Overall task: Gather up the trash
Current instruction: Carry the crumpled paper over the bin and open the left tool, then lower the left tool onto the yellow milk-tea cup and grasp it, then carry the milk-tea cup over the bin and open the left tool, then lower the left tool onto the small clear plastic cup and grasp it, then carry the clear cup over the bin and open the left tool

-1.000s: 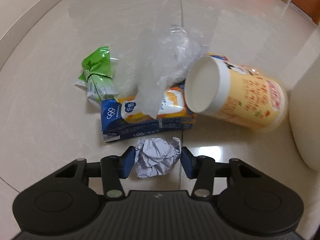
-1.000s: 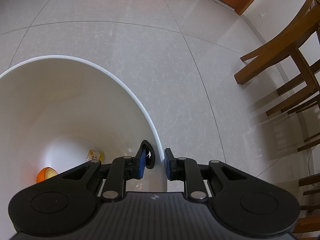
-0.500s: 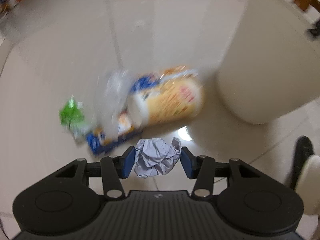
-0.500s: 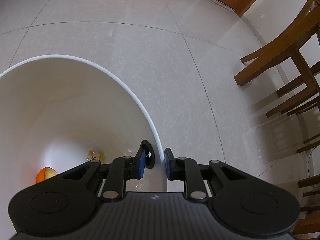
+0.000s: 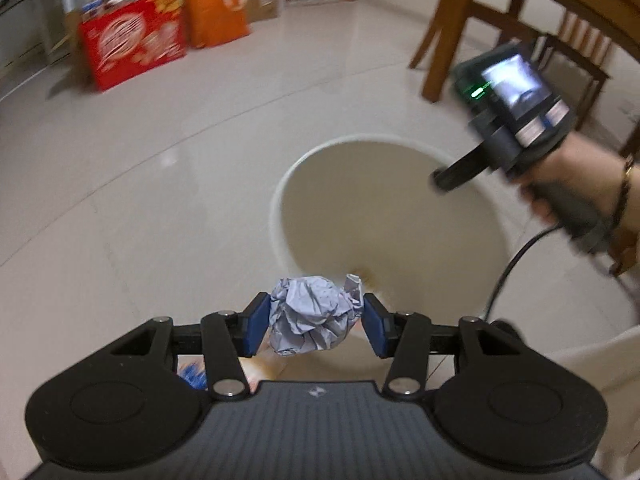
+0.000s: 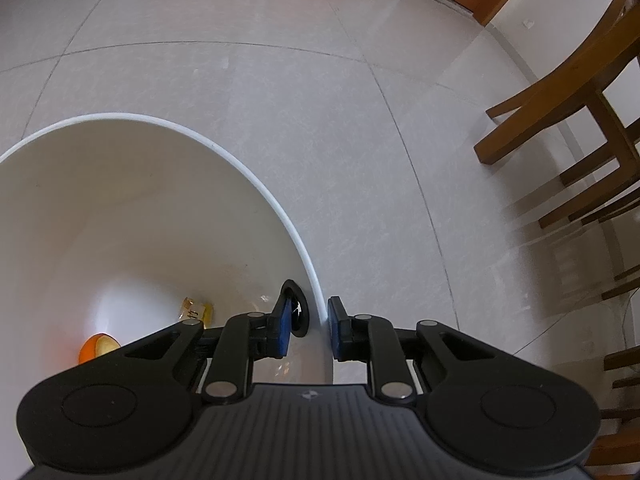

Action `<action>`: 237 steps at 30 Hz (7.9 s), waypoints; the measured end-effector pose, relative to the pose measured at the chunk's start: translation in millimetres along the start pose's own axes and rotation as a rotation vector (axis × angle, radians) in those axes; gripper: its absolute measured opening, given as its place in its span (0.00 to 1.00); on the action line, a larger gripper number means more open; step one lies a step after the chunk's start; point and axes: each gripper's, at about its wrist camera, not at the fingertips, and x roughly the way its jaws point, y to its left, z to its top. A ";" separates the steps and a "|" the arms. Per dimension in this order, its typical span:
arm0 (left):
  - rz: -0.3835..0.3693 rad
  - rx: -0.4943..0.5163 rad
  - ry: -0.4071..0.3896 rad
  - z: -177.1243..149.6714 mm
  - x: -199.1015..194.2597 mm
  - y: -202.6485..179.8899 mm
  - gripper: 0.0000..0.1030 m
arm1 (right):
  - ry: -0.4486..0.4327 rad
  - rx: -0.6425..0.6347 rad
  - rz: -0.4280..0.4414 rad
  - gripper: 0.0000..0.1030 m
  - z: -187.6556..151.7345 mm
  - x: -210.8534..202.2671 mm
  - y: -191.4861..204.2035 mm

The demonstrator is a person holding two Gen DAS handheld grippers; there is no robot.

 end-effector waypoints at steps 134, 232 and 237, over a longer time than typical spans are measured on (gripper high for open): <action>-0.044 0.071 -0.015 19.1 7.0 -21.1 0.87 | 0.001 0.025 0.061 0.19 -2.6 0.0 -4.6; 0.047 -0.022 0.064 -19.1 31.0 -38.4 0.31 | -0.016 0.004 0.017 0.22 -1.5 0.2 2.5; -0.015 0.020 0.004 23.6 -2.9 -65.8 0.31 | -0.014 0.017 0.023 0.22 -1.8 1.0 0.6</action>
